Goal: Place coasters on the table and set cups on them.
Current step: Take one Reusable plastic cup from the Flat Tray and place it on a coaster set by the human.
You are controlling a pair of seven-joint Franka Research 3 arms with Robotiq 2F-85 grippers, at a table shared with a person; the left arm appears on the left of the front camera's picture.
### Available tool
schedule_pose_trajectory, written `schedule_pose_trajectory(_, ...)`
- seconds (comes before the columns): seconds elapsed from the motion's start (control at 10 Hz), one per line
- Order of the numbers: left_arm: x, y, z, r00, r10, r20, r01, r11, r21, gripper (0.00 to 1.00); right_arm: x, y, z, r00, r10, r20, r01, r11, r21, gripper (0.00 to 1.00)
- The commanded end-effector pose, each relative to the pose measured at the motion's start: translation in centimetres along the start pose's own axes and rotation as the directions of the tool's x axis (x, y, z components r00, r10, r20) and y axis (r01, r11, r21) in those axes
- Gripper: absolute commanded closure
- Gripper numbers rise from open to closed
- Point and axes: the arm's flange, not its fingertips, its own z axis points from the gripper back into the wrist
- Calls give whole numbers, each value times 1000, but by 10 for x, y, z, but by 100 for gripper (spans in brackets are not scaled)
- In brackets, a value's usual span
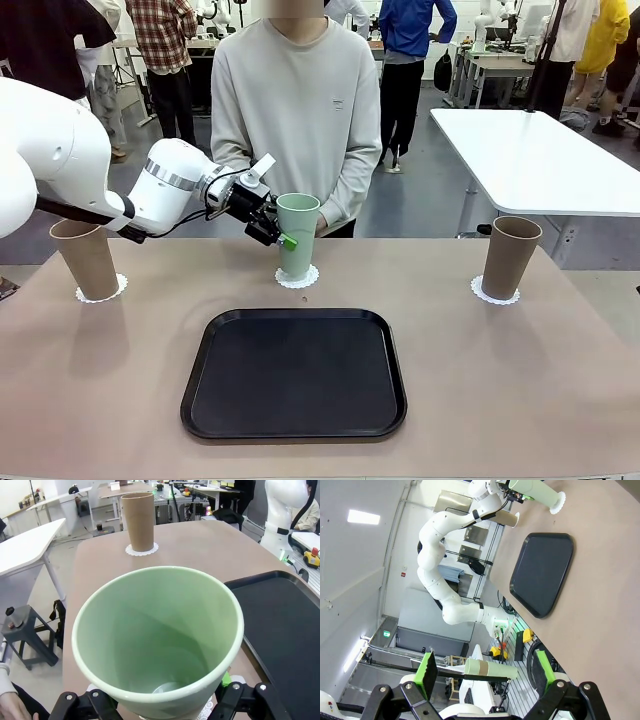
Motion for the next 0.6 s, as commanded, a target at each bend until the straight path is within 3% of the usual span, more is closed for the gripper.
schedule_pose_trajectory(0.0,-5,8,1,1000,-24,-10,25,1000,5,12,-2,0,-1,1000,4,0,-4,1000,8,0)
schedule_pose_trajectory(0.5,-13,5,-1,1000,-20,-1,20,1000,-6,12,-2,0,-1,1000,4,0,-4,1000,8,0)
